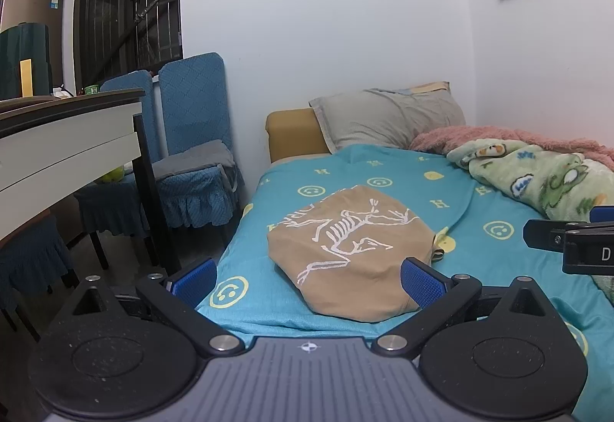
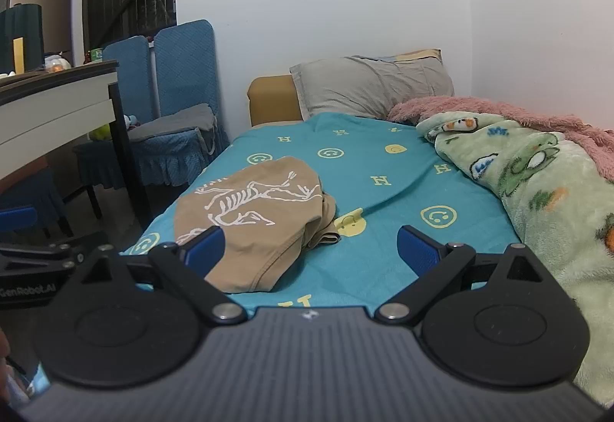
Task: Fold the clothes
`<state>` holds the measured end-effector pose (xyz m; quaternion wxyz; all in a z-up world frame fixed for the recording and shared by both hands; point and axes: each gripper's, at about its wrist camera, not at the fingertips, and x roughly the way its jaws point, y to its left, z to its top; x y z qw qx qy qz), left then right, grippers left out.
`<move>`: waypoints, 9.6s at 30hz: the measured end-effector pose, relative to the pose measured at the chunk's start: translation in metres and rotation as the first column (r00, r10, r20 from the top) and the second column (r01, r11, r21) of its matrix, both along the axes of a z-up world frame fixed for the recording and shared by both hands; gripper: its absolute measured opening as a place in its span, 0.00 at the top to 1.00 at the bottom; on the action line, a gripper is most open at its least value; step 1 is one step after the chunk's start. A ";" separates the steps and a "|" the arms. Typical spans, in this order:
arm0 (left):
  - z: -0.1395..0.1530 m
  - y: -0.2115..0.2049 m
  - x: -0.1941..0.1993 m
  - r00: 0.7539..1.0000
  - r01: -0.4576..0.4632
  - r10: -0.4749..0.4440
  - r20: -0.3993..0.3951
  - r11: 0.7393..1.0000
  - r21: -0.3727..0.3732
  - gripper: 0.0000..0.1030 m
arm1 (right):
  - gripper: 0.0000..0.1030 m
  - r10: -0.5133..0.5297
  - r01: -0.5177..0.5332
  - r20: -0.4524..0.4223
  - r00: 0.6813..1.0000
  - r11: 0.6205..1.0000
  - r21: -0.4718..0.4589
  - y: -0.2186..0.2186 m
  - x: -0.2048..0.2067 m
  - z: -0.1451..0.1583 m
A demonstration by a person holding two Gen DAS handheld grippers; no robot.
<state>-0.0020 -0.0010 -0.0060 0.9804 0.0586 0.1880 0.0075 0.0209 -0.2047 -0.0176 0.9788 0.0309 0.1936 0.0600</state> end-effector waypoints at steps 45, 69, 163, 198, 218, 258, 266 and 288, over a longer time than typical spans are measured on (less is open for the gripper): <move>-0.086 -0.051 0.149 0.891 0.115 -0.107 -0.442 0.993 -0.008 0.04 | 0.05 -0.282 0.291 -0.074 0.957 0.940 0.181 -0.093 0.006 -0.007; -0.042 -0.013 0.151 0.954 0.253 -0.279 -0.112 0.945 -0.205 0.90 | 0.05 -0.303 0.312 -0.124 0.945 0.949 0.054 -0.080 0.084 -0.055; -0.003 0.066 0.070 0.931 0.294 -0.356 -0.082 0.864 -0.410 0.86 | 0.19 -0.280 0.280 -0.033 0.960 0.938 0.205 -0.048 0.096 -0.032; -0.090 -0.019 0.072 0.894 0.263 -0.180 -0.410 0.953 0.153 0.23 | 0.19 -0.391 0.353 0.151 0.908 0.908 0.226 -0.043 0.073 -0.028; 0.097 0.072 0.025 0.940 -0.161 0.217 0.265 0.963 -0.217 0.21 | 0.19 -0.325 0.293 0.285 0.902 0.944 0.149 -0.019 0.035 0.068; 0.155 0.046 0.293 0.992 -0.068 0.079 0.101 0.991 -0.116 0.12 | 0.16 -0.259 0.238 0.166 0.951 0.961 0.140 -0.058 0.209 0.152; -0.061 0.047 0.493 0.968 -0.047 0.015 -0.250 0.991 -0.124 0.12 | 0.17 -0.244 0.257 -0.143 0.959 0.963 0.080 -0.069 0.400 -0.019; -0.106 0.039 0.492 0.828 0.233 -0.299 -0.474 0.953 -0.194 0.02 | 0.17 -0.022 -0.015 -0.383 0.923 0.996 -0.093 -0.041 0.427 -0.071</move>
